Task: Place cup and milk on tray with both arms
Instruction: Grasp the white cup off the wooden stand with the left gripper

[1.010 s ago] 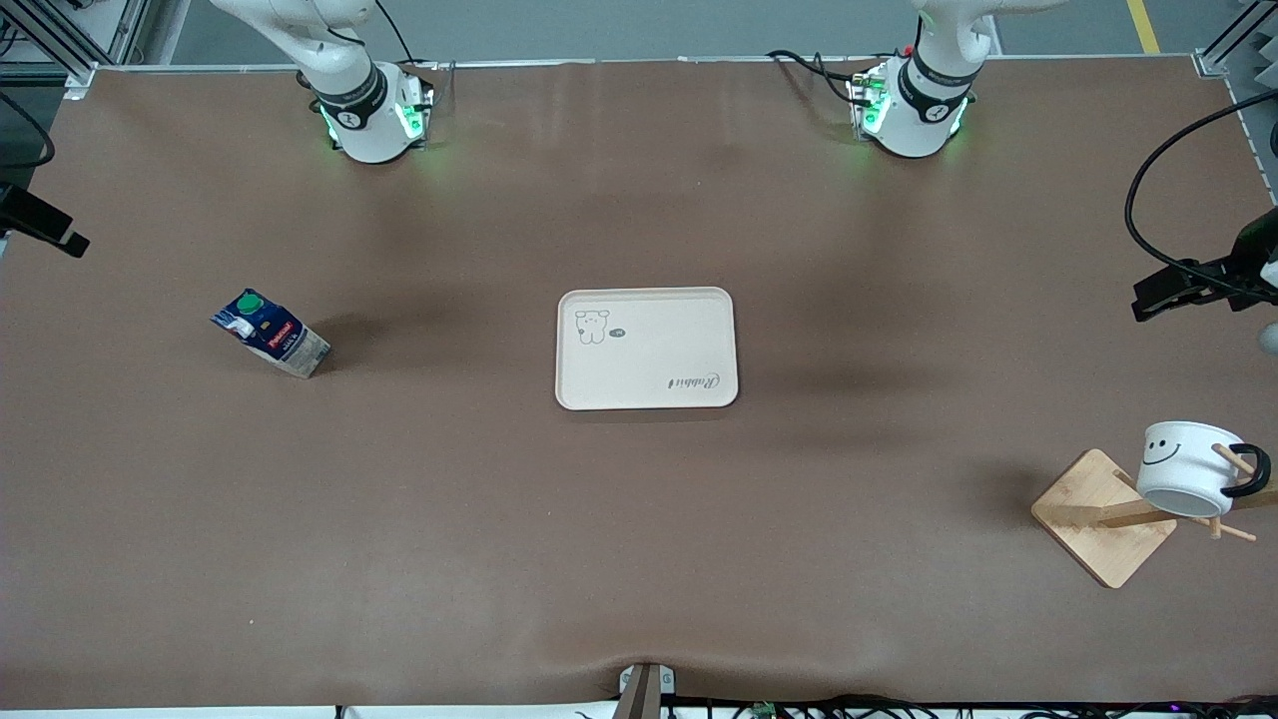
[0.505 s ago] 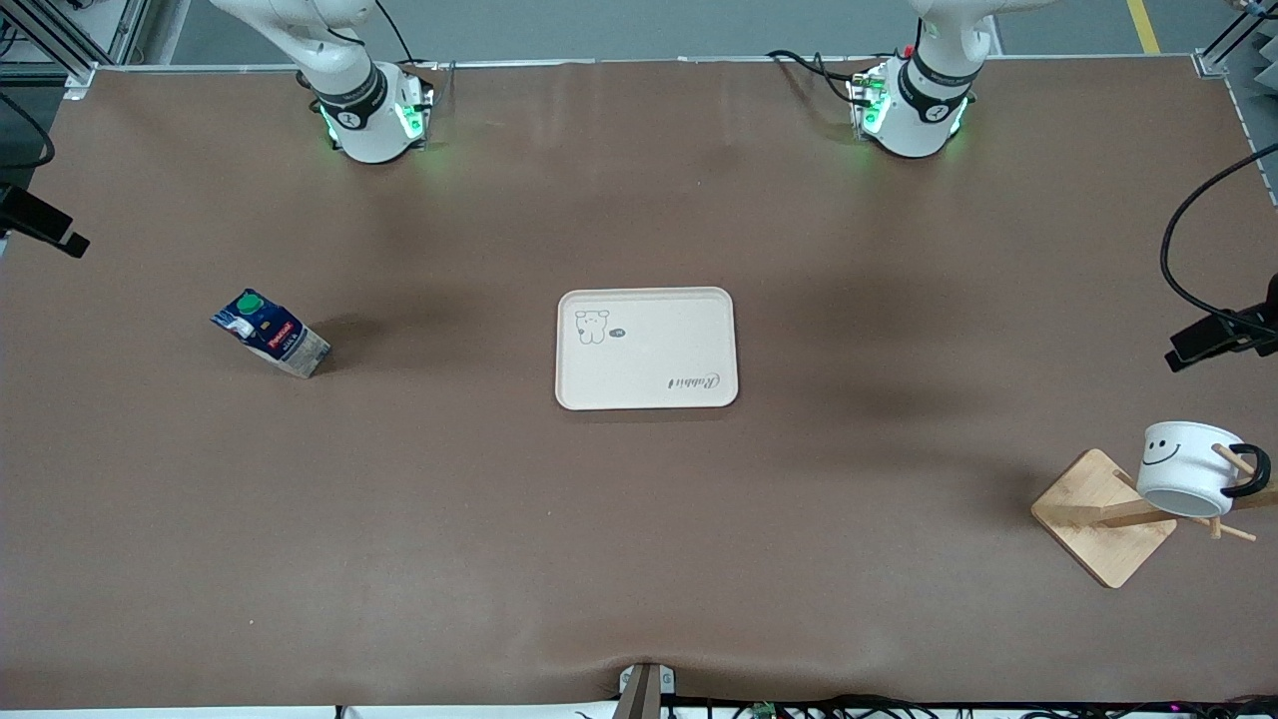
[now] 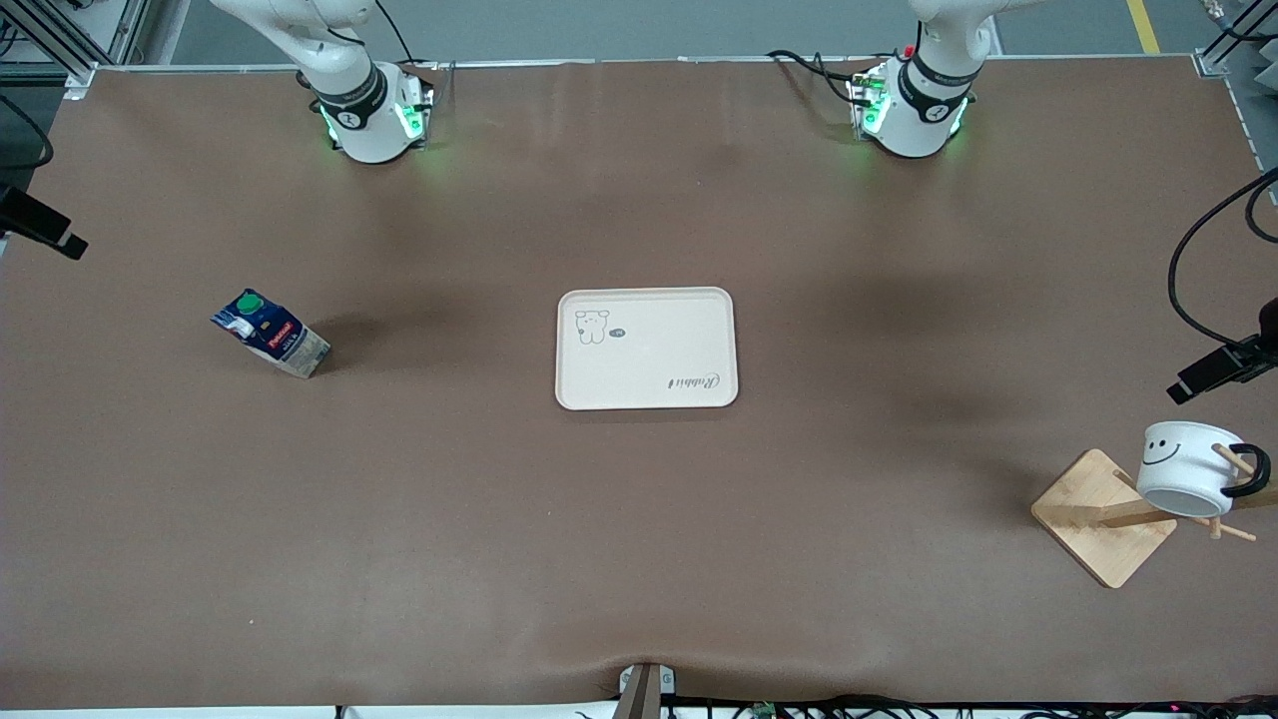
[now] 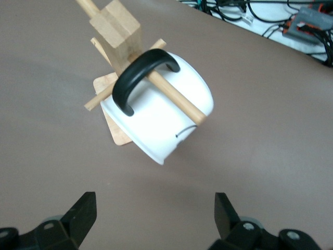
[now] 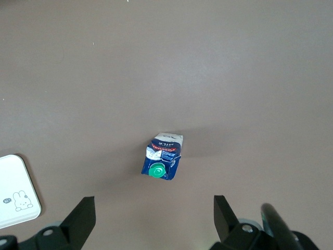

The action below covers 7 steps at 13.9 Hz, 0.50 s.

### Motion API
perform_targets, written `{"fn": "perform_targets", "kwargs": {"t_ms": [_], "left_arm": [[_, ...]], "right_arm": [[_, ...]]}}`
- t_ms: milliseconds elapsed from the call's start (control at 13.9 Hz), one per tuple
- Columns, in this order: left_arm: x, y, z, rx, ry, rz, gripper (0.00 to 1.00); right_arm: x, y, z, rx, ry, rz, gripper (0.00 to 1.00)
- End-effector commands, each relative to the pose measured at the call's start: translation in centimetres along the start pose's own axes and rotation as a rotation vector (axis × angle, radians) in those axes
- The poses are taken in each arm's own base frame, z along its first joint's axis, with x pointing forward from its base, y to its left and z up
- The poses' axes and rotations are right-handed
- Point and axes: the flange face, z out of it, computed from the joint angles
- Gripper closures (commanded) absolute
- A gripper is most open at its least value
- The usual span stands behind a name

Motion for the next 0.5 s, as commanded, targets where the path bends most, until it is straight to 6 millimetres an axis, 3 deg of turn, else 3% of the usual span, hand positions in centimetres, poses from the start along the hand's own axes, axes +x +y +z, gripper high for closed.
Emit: {"fn": "perform_targets", "kwargs": {"t_ms": [0,72,433], "left_arm": [[-1.0,-0.6,0.9,-0.02,0.076,0.01,0.0],[-0.9,-0.5,1.2,-0.029,0.091,0.006,0.0],[-1.2,-0.9,4.3,-0.043,0.131,0.017,0.0]], "right_arm": [[1.3,-0.4,0.5,-0.001,-0.01,0.002,0.0],[1.8,-0.3,1.4,-0.001,-0.027,0.009,0.0],[2.2,-0.9,1.4,-0.001,-0.021,-0.005,0.0]]}}
